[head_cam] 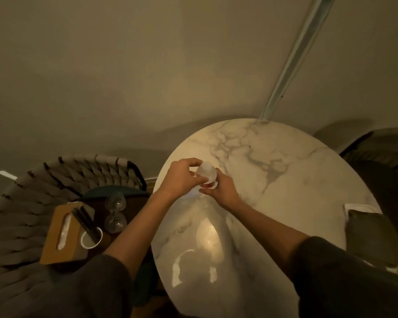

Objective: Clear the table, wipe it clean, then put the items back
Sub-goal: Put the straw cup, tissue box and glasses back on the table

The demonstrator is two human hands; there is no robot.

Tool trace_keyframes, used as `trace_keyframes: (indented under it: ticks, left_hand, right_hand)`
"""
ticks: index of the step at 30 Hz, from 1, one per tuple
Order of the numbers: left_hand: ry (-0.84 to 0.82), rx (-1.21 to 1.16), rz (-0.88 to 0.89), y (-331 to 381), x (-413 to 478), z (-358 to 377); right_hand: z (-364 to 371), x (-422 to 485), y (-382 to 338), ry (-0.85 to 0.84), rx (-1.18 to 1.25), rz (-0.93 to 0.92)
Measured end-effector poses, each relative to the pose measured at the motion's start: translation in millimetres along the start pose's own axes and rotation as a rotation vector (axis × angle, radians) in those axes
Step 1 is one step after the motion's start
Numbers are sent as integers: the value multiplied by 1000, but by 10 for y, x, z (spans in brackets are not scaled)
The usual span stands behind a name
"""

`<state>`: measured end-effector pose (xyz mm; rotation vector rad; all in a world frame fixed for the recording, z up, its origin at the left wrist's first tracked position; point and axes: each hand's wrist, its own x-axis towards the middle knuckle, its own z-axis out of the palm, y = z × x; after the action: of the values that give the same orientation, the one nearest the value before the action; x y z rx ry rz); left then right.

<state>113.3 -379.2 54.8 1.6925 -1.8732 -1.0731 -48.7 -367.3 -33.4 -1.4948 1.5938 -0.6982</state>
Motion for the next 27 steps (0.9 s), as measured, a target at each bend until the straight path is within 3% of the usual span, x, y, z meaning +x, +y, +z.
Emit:
trace_keyframes:
  ticks: [4,12,16,18,23,25,27]
  left_hand:
    - [-18,-145,-96,-62,-66,154]
    - [-136,-208,-242,-414,-247,318]
    - [-164,-255,-336,-616,-400,327]
    - [-165,-304,-403,-773,-547,307]
    - [-76,-374,-594,-1367,-966,199]
    - [-28,-391,-667,-1656,-1129,128]
    - [48,-408,-731,-1969,-1275,53]
  right_hand:
    - [-84,124,170,68,41,98]
    - [68,185,245,70,21,156]
    - [133,47,350,85,-6,392]
    - [229,-143,362,-18,-72,464]
    - [838,-368,4,-220,-160,104]
    - [1103,-284,-231,-260,-323,-54]
    - [1338,-159,-451,-350,-605,-77]
